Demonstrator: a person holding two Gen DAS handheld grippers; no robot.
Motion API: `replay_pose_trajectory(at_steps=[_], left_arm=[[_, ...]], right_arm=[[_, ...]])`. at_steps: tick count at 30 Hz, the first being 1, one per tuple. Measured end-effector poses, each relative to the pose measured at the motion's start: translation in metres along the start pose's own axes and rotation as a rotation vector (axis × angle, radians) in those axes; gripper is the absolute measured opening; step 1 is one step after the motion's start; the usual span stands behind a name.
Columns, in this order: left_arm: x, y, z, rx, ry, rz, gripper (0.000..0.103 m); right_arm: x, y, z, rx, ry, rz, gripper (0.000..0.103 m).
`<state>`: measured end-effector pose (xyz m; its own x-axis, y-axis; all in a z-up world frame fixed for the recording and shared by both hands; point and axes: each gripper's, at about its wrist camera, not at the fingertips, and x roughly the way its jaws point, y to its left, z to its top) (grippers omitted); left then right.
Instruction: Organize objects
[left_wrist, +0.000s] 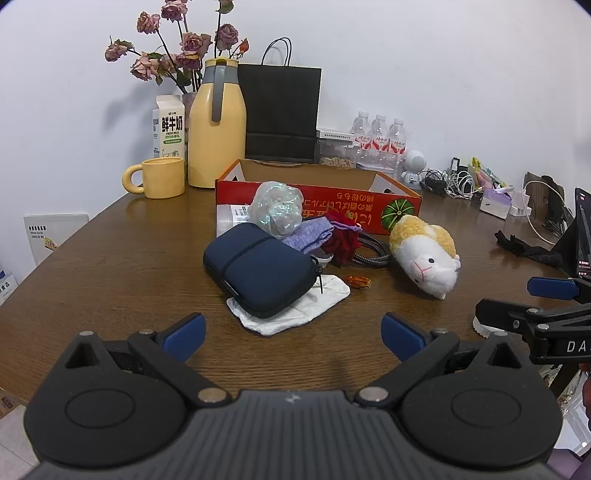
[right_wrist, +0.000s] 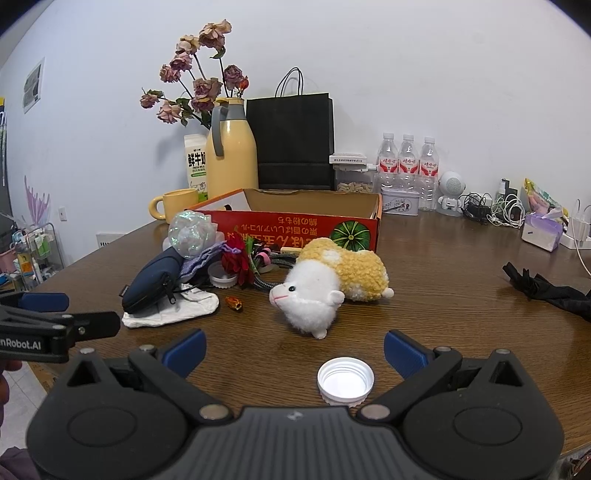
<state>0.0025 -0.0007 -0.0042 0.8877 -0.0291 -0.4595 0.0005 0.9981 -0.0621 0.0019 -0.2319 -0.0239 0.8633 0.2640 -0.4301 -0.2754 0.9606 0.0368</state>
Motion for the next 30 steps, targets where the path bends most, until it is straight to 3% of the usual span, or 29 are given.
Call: replay_pose_trajectory(at_steps=[30], left_arm=[[0.0005, 0.0018, -0.0025, -0.002, -0.002, -0.006, 0.103]], right_arm=[[0.0022, 0.0012, -0.0012, -0.004, 0.006, 0.000, 0.103]])
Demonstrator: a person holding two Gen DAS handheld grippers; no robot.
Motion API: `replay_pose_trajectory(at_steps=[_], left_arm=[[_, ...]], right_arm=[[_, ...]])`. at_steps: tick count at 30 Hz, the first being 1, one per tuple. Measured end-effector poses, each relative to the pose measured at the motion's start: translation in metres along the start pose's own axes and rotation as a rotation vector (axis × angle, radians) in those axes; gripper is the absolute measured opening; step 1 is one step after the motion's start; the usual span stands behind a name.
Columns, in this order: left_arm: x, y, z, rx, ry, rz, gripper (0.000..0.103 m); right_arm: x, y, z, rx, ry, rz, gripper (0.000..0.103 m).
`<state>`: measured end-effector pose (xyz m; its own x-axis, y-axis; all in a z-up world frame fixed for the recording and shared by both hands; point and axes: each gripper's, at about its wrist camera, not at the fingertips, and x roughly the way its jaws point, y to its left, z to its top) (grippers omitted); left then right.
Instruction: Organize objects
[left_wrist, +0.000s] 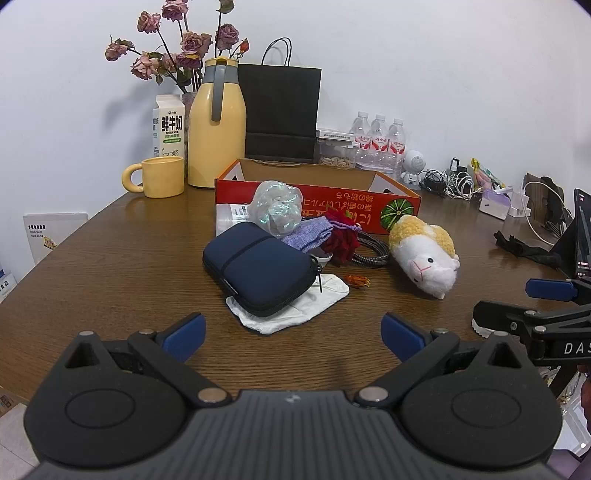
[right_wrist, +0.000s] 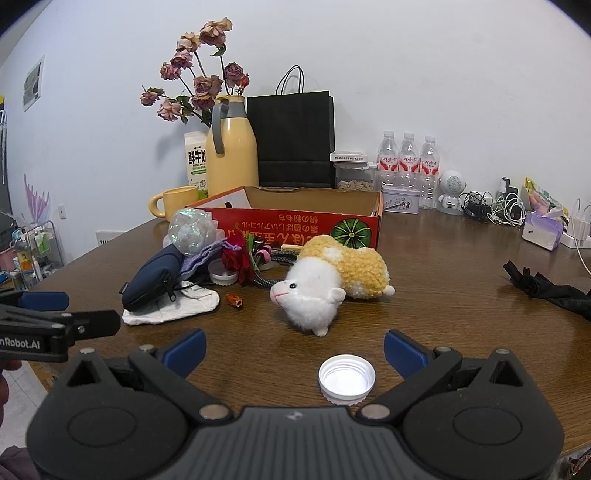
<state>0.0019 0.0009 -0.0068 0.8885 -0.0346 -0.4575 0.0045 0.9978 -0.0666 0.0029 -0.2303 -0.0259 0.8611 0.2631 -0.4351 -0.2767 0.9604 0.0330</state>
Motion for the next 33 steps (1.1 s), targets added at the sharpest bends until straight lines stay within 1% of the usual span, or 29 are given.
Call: replay_pose_trajectory(at_steps=[33], left_arm=[[0.0008, 0.0005, -0.0023, -0.001, 0.006, -0.003, 0.103]], right_arm=[[-0.0004, -0.0018, -0.0009, -0.001, 0.007, 0.004, 0.103]])
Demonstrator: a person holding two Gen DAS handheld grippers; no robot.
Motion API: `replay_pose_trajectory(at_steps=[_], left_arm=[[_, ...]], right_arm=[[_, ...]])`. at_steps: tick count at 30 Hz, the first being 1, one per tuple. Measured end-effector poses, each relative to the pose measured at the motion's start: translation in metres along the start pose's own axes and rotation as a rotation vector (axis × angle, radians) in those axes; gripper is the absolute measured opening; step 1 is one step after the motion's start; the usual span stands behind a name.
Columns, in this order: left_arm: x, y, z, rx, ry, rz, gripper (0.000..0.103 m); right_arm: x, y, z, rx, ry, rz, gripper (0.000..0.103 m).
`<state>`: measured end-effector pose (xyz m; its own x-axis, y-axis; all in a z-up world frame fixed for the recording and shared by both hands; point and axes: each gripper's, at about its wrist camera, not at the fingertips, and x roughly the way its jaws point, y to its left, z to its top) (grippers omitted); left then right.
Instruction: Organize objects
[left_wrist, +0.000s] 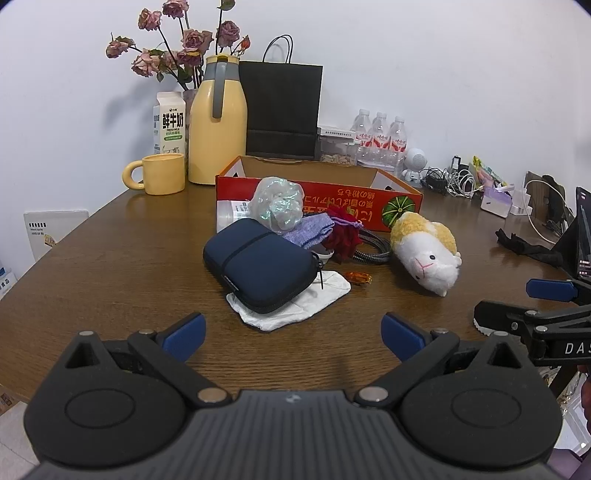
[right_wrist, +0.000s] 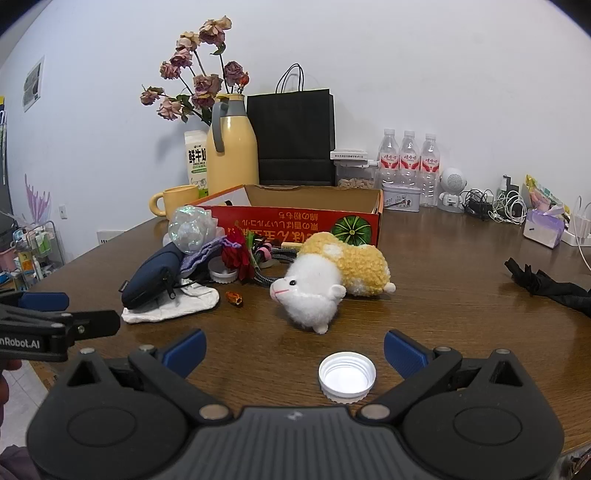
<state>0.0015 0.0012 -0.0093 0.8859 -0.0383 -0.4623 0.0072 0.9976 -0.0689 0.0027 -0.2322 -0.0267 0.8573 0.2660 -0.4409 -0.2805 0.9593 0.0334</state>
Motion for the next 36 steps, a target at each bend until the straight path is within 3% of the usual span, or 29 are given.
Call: replay_pose_trajectory(at_steps=[12, 18, 21, 23, 32, 36], left_arm=[[0.009, 0.005, 0.000, -0.018, 0.026, 0.010, 0.103], [0.015, 0.008, 0.003, -0.028, 0.038, 0.013, 0.103], [0.019, 0.010, 0.005, -0.035, 0.038, 0.014, 0.103], [0.023, 0.012, 0.007, -0.040, 0.042, 0.018, 0.103], [0.044, 0.019, 0.032, -0.086, 0.063, 0.045, 0.103], [0.063, 0.024, 0.051, -0.131, 0.101, 0.101, 0.103]], right_arm=[[0.011, -0.013, -0.013, 0.005, 0.043, -0.021, 0.101], [0.025, -0.023, -0.022, 0.012, 0.075, -0.005, 0.080], [0.032, -0.027, -0.024, 0.011, 0.075, 0.005, 0.059], [0.035, -0.028, -0.024, -0.003, 0.067, 0.001, 0.039], [0.042, -0.039, -0.011, 0.010, 0.028, 0.029, 0.039], [0.043, -0.045, 0.002, 0.000, -0.005, 0.030, 0.039]])
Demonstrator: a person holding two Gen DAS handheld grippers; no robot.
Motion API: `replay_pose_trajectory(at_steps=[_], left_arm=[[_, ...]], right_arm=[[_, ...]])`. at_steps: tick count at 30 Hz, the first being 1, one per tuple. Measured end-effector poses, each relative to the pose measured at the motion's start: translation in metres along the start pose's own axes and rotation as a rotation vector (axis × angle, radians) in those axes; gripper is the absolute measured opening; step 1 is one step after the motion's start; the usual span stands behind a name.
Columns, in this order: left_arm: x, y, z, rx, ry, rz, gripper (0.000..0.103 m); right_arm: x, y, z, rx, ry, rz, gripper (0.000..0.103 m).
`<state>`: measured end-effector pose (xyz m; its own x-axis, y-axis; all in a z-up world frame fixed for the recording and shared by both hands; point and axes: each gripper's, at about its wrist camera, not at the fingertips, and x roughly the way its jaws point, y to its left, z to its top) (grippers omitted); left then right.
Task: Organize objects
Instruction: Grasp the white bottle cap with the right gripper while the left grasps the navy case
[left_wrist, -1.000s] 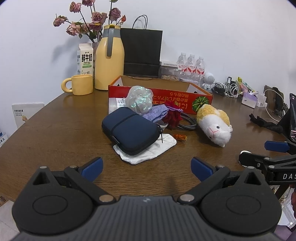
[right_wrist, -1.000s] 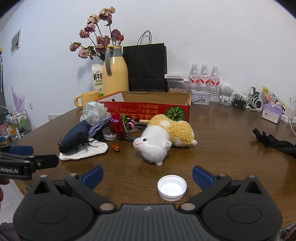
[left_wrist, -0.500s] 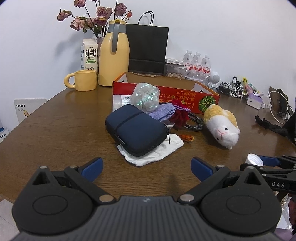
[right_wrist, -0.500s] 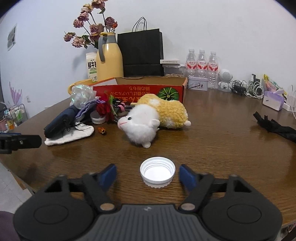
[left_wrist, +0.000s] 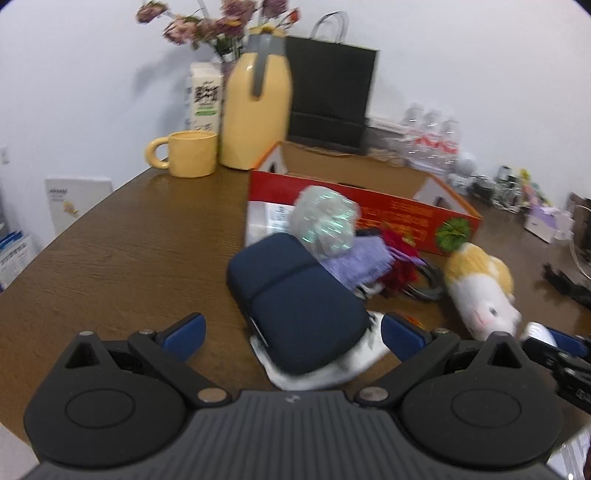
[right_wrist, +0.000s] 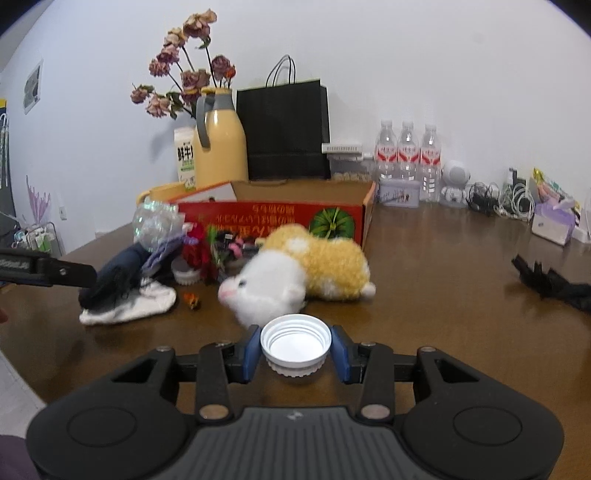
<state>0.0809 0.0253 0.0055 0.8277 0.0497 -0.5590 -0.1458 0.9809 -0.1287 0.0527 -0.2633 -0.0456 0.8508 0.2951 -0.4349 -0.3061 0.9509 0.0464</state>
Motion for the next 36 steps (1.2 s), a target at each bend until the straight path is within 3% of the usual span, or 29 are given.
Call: replay_pose_trajectory(at_steps=[7, 15, 22, 36], left_arm=[[0.036, 0.006, 0.024, -0.078, 0.057, 0.069, 0.103], [0.068, 0.010, 0.033, -0.153, 0.126, 0.047, 0.103], [0.075, 0.017, 0.031, -0.214, 0.143, 0.016, 0.084], [0.057, 0.030, 0.027, -0.177, 0.123, 0.003, 0.066]], right_arm=[[0.011, -0.013, 0.021, -0.025, -0.046, -0.009, 0.039], [0.032, -0.018, 0.030, -0.019, -0.054, 0.015, 0.039], [0.043, -0.014, 0.038, -0.020, -0.063, 0.044, 0.039], [0.044, 0.000, 0.045, -0.031, -0.061, 0.051, 0.039]])
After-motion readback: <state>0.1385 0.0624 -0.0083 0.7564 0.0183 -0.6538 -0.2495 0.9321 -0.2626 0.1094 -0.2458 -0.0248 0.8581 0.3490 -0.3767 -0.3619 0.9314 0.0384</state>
